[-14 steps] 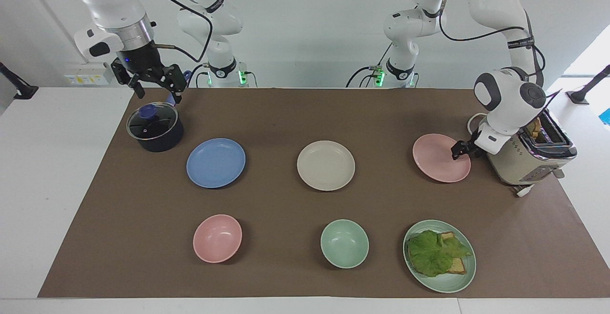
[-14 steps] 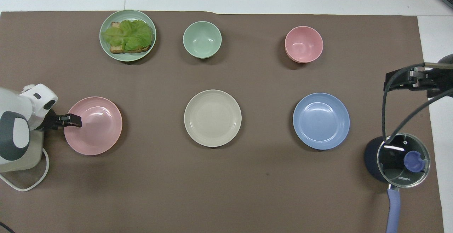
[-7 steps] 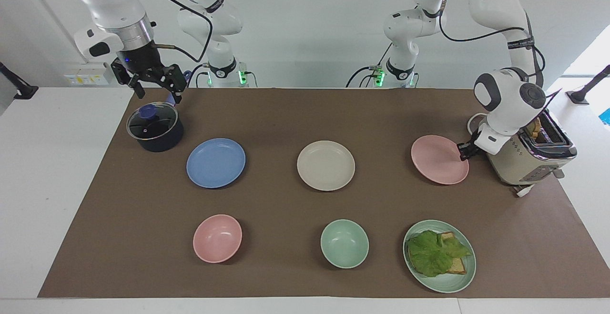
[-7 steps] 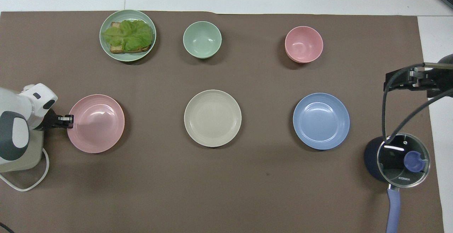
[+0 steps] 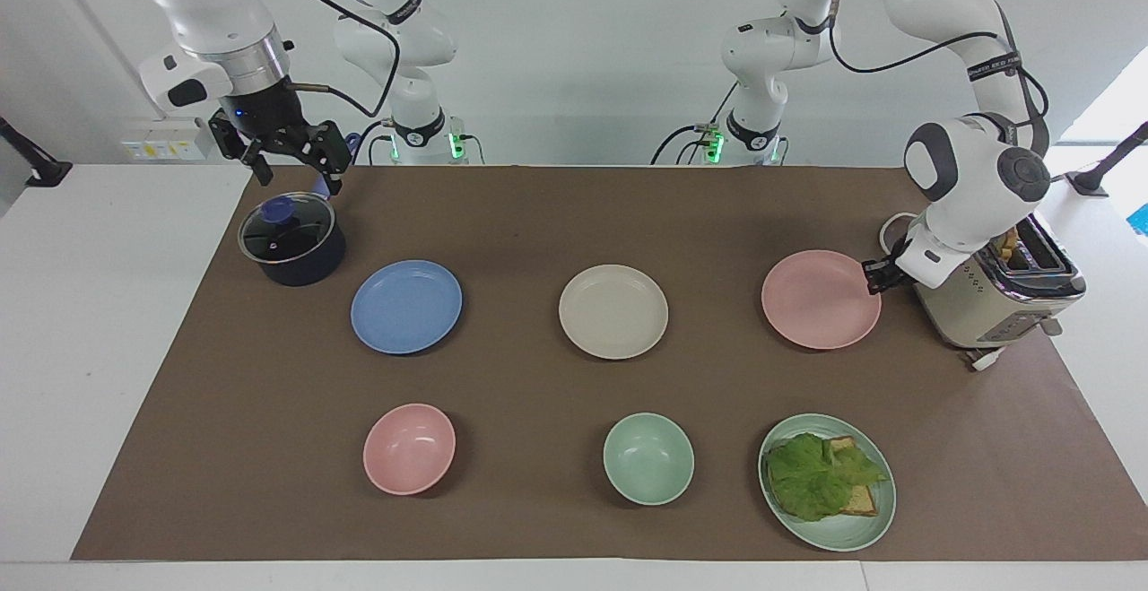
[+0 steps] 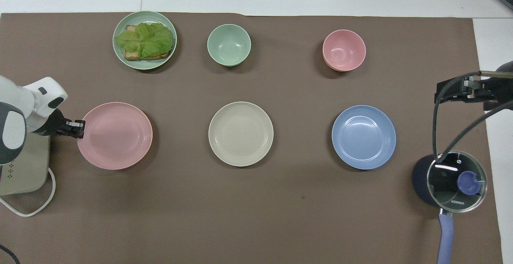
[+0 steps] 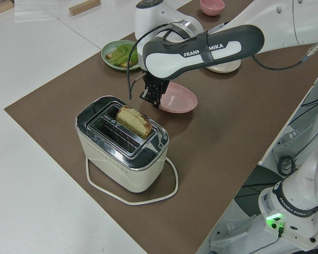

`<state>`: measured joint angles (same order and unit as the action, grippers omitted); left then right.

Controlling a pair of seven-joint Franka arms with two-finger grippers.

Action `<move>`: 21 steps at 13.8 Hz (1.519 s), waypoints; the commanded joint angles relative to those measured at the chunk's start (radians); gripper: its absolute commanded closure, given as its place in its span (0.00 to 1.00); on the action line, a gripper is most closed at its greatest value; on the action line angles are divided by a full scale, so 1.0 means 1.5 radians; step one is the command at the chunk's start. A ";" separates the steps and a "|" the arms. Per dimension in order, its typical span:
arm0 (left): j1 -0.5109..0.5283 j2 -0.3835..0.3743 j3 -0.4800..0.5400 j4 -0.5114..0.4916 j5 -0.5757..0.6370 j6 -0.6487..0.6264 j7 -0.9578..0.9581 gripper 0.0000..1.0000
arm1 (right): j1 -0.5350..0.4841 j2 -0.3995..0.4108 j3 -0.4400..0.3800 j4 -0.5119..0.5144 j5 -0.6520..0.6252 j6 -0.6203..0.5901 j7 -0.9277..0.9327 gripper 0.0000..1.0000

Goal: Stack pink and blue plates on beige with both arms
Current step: 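Reach the left gripper to the pink plate rim and grasp it, then slide the pink plate with the left gripper onto the beige plate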

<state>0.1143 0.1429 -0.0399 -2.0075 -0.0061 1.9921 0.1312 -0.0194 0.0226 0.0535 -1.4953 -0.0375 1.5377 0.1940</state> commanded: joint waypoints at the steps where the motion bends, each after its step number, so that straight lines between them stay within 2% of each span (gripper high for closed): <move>1: -0.015 0.005 0.001 0.035 -0.014 -0.051 -0.002 1.00 | -0.003 -0.010 -0.003 -0.007 0.016 -0.002 -0.012 0.00; 4: -0.046 0.004 -0.002 0.072 -0.049 -0.094 -0.005 1.00 | -0.003 -0.011 -0.003 -0.008 0.016 -0.003 -0.012 0.00; 9: -0.134 0.004 -0.004 0.072 -0.136 -0.080 -0.014 1.00 | -0.003 -0.011 -0.004 -0.008 0.016 -0.002 -0.012 0.00; 16: -0.309 0.004 -0.005 0.067 -0.155 0.029 -0.169 1.00 | -0.003 -0.011 -0.004 -0.008 0.016 -0.002 -0.012 0.00; 18: -0.320 0.006 -0.005 0.063 -0.155 0.041 -0.174 1.00 | -0.004 -0.011 -0.004 -0.009 0.016 -0.002 -0.012 0.00; 21: -0.337 0.034 -0.005 0.050 -0.156 0.115 -0.175 1.00 | -0.004 -0.011 -0.004 -0.009 0.016 -0.002 -0.012 0.00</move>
<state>-0.3680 0.1632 -0.0662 -1.9205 -0.2260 2.0969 -0.1289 -0.0196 0.0226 0.0530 -1.4953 -0.0375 1.5377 0.1940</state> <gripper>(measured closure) 0.947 0.000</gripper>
